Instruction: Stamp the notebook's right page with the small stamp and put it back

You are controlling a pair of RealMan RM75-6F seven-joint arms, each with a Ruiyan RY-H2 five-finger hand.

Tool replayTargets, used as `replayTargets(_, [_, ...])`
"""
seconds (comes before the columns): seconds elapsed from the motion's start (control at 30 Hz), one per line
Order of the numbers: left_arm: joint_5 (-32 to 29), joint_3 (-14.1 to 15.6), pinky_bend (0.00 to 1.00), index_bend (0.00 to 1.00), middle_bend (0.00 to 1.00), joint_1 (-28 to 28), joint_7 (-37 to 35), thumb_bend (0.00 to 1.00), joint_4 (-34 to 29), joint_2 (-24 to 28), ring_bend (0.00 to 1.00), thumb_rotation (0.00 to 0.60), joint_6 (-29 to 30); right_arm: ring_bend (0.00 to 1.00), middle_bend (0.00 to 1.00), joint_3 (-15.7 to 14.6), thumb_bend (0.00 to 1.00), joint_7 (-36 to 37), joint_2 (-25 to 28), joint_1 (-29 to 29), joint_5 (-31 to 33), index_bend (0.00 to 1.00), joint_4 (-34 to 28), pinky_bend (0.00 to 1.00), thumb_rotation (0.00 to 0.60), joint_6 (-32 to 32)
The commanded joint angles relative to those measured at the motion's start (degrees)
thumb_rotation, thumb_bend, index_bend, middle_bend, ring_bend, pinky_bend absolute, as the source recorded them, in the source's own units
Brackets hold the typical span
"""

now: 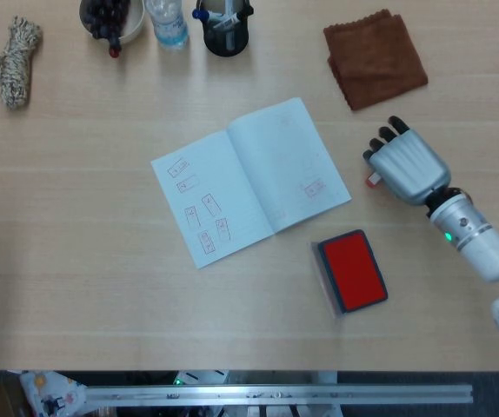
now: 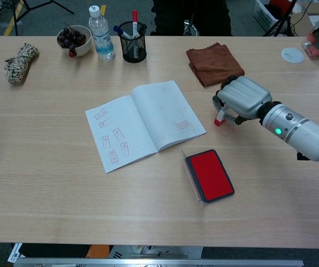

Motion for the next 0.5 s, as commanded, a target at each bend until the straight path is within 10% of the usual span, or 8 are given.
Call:
replayTargets(0.03, [0.02,-0.02,0.03,0.14,0.11,-0.04,0.03,0.28,-0.04,0.02,0.1,0.6,-0.03,0.27,0.45,0.05,0.33,0.13,0.14,-0.05,0.0,0.53,-0.08,0.19,0.6,-0.01])
replayTargets(0.5, [0.06,-0.04,0.03,0.14,0.11,-0.07,0.22,0.28,-0.11,0.09,0.1,0.6,-0.01,0.24,0.4,0.17,0.28,0.18,0.87,-0.38,-0.25,0.43,-0.58,0.19,0.6,0.08])
